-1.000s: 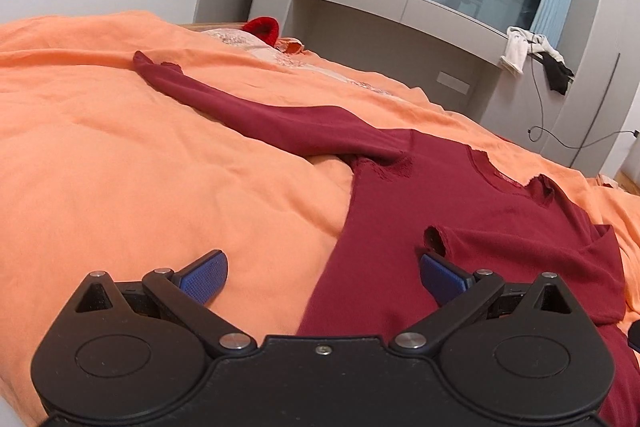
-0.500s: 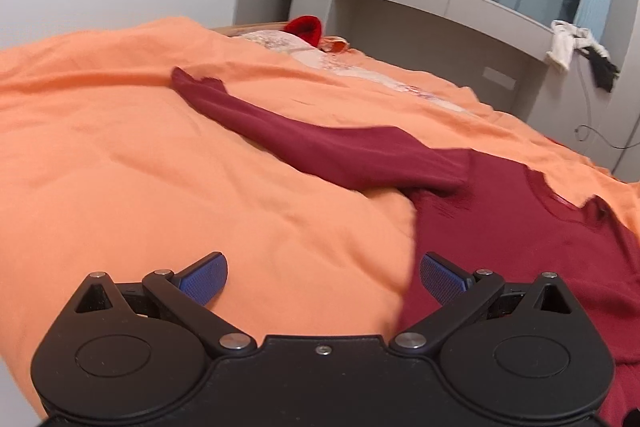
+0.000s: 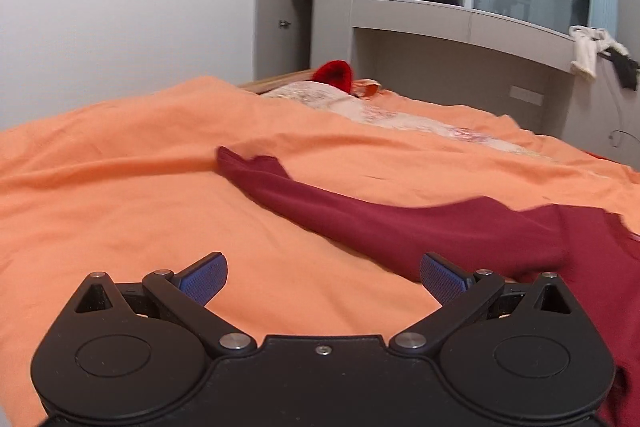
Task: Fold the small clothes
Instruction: 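Move the left tool toward the cuff of the other sleeve, then close the left gripper on the other sleeve cuff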
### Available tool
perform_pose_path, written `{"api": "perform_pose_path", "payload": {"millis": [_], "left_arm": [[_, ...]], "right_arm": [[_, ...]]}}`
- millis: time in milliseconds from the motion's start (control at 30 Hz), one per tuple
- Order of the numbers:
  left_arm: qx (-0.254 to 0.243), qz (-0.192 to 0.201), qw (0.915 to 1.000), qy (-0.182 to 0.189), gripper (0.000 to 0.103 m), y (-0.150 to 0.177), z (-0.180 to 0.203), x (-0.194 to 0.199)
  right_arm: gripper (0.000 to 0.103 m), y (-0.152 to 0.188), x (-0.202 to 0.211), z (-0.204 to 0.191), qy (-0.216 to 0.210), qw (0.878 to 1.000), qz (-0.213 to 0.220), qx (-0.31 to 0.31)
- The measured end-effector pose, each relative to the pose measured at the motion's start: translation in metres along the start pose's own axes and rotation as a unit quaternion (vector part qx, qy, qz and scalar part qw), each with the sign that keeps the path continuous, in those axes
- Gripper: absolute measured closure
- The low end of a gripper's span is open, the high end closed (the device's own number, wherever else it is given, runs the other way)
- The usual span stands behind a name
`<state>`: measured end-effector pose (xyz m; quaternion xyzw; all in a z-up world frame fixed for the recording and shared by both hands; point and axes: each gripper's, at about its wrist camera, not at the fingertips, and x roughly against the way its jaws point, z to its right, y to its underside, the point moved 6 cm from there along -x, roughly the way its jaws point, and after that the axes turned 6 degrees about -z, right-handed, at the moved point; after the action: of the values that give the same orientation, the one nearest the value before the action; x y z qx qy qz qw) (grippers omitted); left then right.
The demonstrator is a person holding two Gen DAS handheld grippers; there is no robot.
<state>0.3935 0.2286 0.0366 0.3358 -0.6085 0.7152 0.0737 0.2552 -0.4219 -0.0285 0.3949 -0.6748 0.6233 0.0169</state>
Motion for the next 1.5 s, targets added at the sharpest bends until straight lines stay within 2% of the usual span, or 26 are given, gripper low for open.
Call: {"api": "perform_pose_path", "payload": {"millis": [133,300,367,467,567,667,700,767,800,833,867,933,1033,1167,1333,1433,1500], "left_arm": [[0.026,-0.014,0.9995,-0.002,0.001,-0.011,-0.021,-0.031],[0.090,-0.030,0.9954,0.010,0.001,-0.028,-0.041,-0.070],[0.114,-0.036,0.9927,0.014,0.001,-0.034,-0.046,-0.088],[0.151,-0.024,0.9881,0.011,0.001,-0.040,-0.056,-0.110],[0.193,-0.037,0.9805,0.010,0.001,-0.041,-0.065,-0.133],[0.210,-0.027,0.9774,0.001,0.002,-0.043,-0.068,-0.143],[0.208,-0.024,0.9777,0.000,0.004,-0.045,-0.067,-0.143],[0.200,-0.025,0.9794,-0.012,0.021,-0.049,-0.064,-0.147],[0.194,-0.028,0.9805,-0.017,0.026,-0.051,-0.062,-0.150],[0.187,-0.030,0.9816,-0.022,0.038,-0.052,-0.059,-0.152],[0.179,-0.030,0.9831,-0.023,0.056,-0.053,-0.056,-0.154],[0.165,-0.027,0.9858,-0.016,0.077,-0.052,-0.049,-0.156],[0.141,-0.005,0.9897,-0.023,0.098,-0.048,-0.042,-0.151],[0.118,0.050,0.9914,-0.026,0.099,-0.055,-0.034,-0.126],[0.034,0.123,0.9911,-0.038,0.099,-0.071,0.001,-0.077],[-0.010,0.164,0.9861,-0.024,0.099,-0.079,0.033,-0.040],[-0.038,0.187,0.9815,0.005,0.099,-0.082,0.058,-0.014]], "right_arm": [[0.000,0.001,-0.002,-0.001,0.004,1.000,-0.004,0.006],[0.000,0.002,-0.003,-0.001,0.004,1.000,-0.009,0.009],[0.000,0.002,-0.003,-0.001,0.003,1.000,-0.009,0.008],[0.000,0.003,-0.001,0.000,0.002,1.000,-0.002,0.006],[0.000,0.004,-0.001,0.000,0.006,1.000,0.003,0.006],[0.000,0.004,0.000,0.000,0.007,1.000,0.005,0.007],[0.000,0.005,0.000,0.000,0.006,1.000,0.005,0.007],[0.000,0.005,0.001,0.000,0.005,1.000,0.006,0.006],[0.000,0.006,0.001,0.000,0.005,1.000,0.006,0.005],[0.000,0.006,0.001,0.000,0.004,1.000,0.006,0.005],[0.000,0.006,0.001,0.000,0.004,1.000,0.006,0.005],[0.000,0.006,0.001,0.000,0.005,1.000,0.006,0.005],[0.000,0.006,0.001,0.000,0.004,1.000,0.006,0.005],[0.000,0.006,0.002,0.000,0.003,1.000,0.007,0.004],[0.000,0.005,0.002,0.000,0.006,1.000,0.008,0.005],[0.000,0.005,0.001,-0.001,0.008,1.000,0.009,0.006],[0.000,0.006,0.001,-0.001,0.010,1.000,0.010,0.006]]}}
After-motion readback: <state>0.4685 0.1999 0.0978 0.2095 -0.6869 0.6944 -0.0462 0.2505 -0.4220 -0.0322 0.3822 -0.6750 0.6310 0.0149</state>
